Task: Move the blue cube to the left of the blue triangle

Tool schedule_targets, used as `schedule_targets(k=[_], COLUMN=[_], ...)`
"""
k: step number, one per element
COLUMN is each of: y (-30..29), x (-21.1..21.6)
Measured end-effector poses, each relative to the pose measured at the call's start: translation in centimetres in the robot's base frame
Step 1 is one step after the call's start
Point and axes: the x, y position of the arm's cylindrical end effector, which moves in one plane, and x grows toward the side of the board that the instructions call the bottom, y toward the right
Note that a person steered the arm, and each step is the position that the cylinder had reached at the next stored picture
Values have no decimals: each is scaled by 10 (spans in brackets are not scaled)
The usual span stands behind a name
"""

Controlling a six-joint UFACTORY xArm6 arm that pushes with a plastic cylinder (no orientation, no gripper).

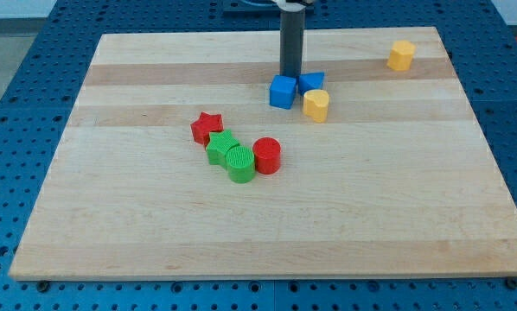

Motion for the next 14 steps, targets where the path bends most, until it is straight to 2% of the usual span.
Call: schedule_targets(k=[1, 2, 3, 5, 7, 9, 14], y=[0, -16, -46, -71, -67, -29, -25], x=[-4, -31, -27, 43, 53, 53, 61])
